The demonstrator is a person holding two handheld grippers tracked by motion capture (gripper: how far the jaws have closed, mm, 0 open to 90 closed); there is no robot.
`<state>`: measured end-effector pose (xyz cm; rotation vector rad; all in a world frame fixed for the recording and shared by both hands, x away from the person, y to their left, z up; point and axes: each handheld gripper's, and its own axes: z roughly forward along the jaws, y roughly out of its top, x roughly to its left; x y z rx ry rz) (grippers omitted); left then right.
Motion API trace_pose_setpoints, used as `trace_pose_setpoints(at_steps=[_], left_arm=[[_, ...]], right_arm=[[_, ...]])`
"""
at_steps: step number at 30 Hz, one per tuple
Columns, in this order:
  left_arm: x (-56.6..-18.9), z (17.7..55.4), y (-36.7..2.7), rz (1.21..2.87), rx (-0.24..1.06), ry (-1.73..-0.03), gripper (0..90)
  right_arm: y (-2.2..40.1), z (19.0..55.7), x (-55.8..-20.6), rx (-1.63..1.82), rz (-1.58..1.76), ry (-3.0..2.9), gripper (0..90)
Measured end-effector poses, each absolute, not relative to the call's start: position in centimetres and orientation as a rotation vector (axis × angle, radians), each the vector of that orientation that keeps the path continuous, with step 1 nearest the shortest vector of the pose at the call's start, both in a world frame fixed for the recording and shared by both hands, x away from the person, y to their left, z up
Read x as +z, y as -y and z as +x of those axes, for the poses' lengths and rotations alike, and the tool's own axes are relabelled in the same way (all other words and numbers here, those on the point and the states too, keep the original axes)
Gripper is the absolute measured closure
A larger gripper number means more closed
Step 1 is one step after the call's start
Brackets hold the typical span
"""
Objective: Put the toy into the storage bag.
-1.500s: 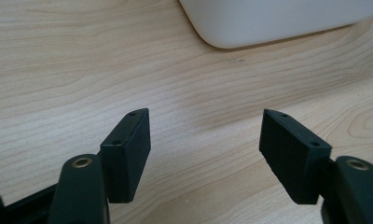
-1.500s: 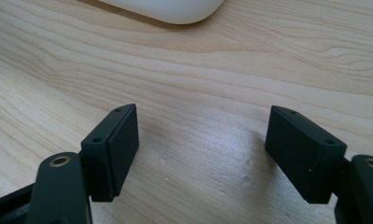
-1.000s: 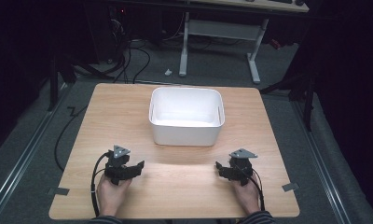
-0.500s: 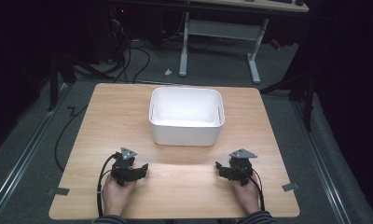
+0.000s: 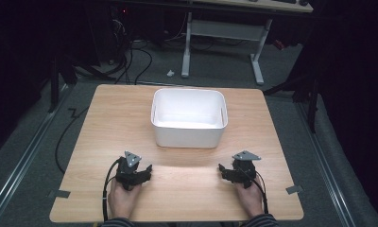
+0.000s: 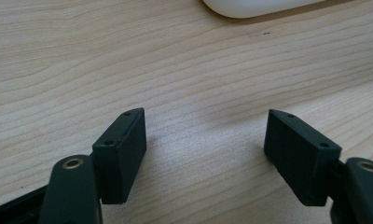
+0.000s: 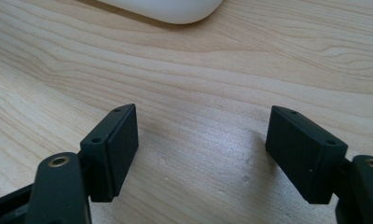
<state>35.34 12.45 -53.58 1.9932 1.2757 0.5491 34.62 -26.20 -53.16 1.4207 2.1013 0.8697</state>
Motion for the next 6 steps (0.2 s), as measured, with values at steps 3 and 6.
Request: trace_pose_setpoints(at_steps=[3, 6], left_arm=[[-53.57, 35.34, -12.47, 1.996, 0.548, -1.275, 30.0], [-53.57, 35.34, -12.46, 1.996, 0.549, -1.274, 29.6]], right_arm=[[26.19, 34.62, -53.16, 0.87, 1.423, -2.1, 25.5], [26.18, 34.66, -53.17, 0.87, 1.428, -2.098, 25.3]])
